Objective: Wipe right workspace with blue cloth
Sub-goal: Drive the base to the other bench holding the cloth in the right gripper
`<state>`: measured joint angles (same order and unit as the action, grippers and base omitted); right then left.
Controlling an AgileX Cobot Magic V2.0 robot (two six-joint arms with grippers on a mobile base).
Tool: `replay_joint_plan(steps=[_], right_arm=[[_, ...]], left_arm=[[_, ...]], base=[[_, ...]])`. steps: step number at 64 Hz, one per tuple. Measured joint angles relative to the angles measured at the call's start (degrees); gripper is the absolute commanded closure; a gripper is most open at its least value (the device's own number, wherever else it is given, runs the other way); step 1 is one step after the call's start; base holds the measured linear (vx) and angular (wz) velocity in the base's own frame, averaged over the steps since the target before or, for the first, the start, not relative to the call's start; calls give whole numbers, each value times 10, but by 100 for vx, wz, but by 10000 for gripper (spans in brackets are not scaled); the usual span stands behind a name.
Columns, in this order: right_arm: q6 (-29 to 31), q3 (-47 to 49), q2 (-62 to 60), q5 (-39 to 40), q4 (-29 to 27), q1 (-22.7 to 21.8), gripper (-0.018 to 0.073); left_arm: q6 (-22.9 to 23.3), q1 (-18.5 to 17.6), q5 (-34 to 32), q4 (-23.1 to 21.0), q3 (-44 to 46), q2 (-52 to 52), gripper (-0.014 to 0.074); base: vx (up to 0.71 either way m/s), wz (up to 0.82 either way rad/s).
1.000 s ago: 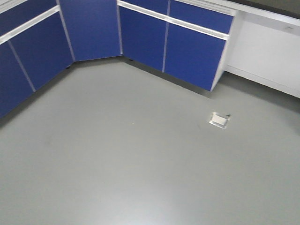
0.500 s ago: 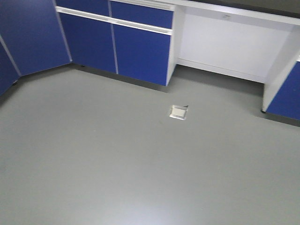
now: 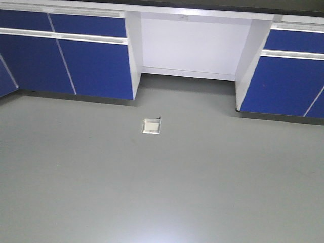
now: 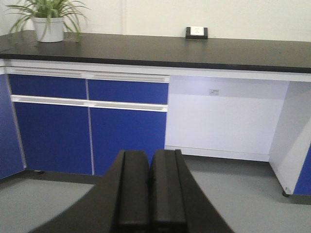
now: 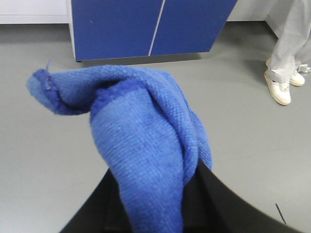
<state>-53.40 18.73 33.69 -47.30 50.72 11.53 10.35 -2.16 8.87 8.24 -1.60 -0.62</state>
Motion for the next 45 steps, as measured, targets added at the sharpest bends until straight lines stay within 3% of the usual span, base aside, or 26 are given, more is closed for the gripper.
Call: replay_joint_plan(steps=[45], right_arm=[[0, 0, 0, -1, 0, 0, 567]], left_arm=[[0, 0, 0, 0, 0, 0, 602]], base=[[29, -14]])
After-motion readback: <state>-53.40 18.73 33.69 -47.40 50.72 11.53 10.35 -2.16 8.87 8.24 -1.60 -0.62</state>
